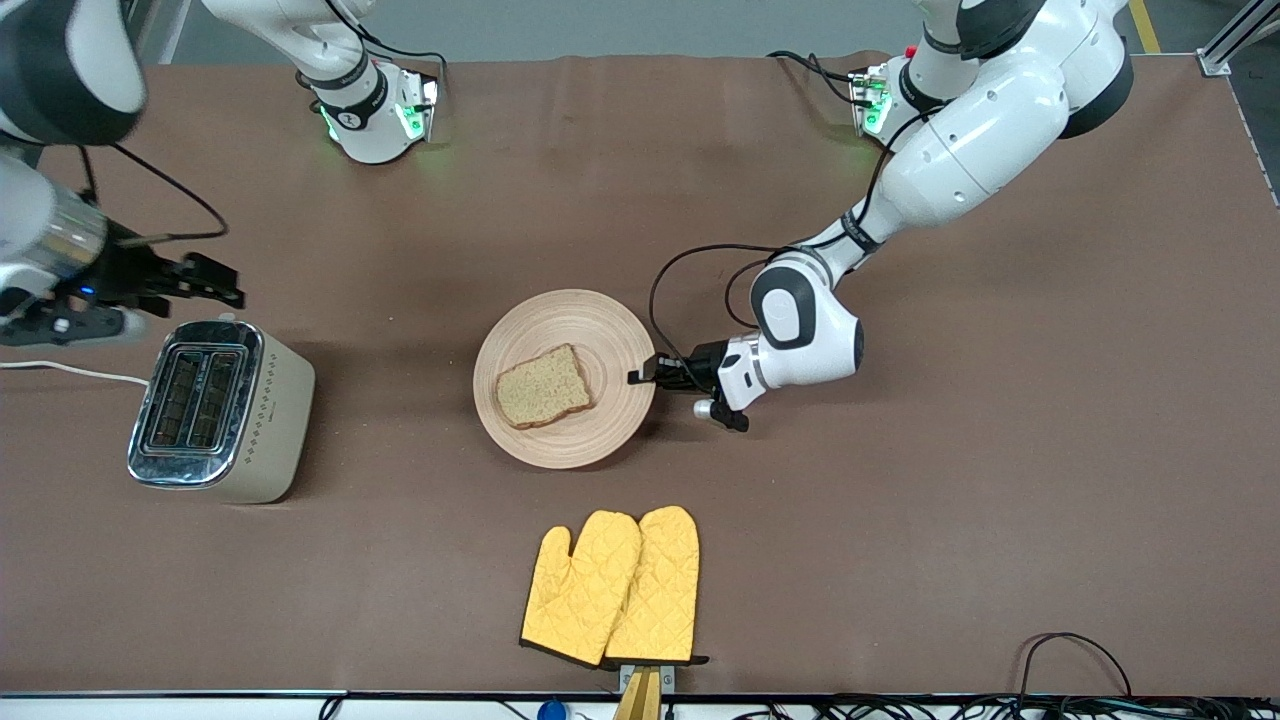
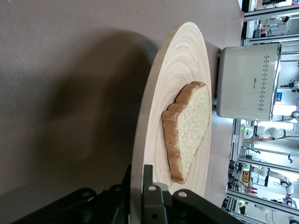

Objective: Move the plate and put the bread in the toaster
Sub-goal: 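Release the plate with the left gripper while the right gripper reaches the bread, then grasp the bread slice with the right gripper while the left gripper withdraws, then lift the bread with the right gripper and carry it over the toaster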

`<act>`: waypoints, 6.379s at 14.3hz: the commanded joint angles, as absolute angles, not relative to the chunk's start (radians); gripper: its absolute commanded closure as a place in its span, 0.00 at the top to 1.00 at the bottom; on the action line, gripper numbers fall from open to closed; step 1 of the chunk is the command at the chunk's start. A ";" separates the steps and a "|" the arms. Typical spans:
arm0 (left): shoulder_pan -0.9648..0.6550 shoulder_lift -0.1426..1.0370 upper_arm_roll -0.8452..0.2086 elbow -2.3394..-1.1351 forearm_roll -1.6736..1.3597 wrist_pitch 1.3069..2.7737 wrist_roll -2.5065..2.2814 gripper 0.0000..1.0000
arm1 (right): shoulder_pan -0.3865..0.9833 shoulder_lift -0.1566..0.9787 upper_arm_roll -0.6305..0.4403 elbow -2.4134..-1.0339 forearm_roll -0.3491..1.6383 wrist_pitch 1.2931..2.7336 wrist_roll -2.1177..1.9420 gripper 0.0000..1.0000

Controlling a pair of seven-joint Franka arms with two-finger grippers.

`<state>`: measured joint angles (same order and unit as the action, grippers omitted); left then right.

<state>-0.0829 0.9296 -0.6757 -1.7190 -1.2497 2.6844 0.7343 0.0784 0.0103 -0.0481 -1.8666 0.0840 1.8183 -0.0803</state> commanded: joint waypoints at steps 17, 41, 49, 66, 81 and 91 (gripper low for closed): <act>0.118 0.815 -0.548 -1.709 -1.252 2.801 0.724 1.00 | 0.577 0.376 -0.051 -2.059 0.143 2.559 0.290 0.69; 0.317 0.241 -0.392 -1.520 -0.198 1.892 -0.143 1.00 | 0.522 0.485 -0.054 -2.014 0.133 2.626 0.275 0.44; 0.037 -0.001 -0.132 -1.523 0.032 1.573 -0.183 1.00 | 0.534 0.515 -0.054 -2.014 0.133 2.680 0.273 0.34; 0.043 -0.095 -0.178 -1.612 0.002 1.523 -0.112 1.00 | 0.535 0.353 -0.074 -1.580 0.063 1.828 0.317 0.00; 0.064 -0.084 -0.158 -1.582 -0.002 1.546 -0.069 1.00 | 0.467 0.322 -0.074 -1.489 -0.751 1.384 0.673 0.00; 0.077 -0.092 -0.152 -1.583 0.000 1.525 -0.055 1.00 | 0.310 0.333 -0.074 -1.631 -0.920 1.489 0.686 0.00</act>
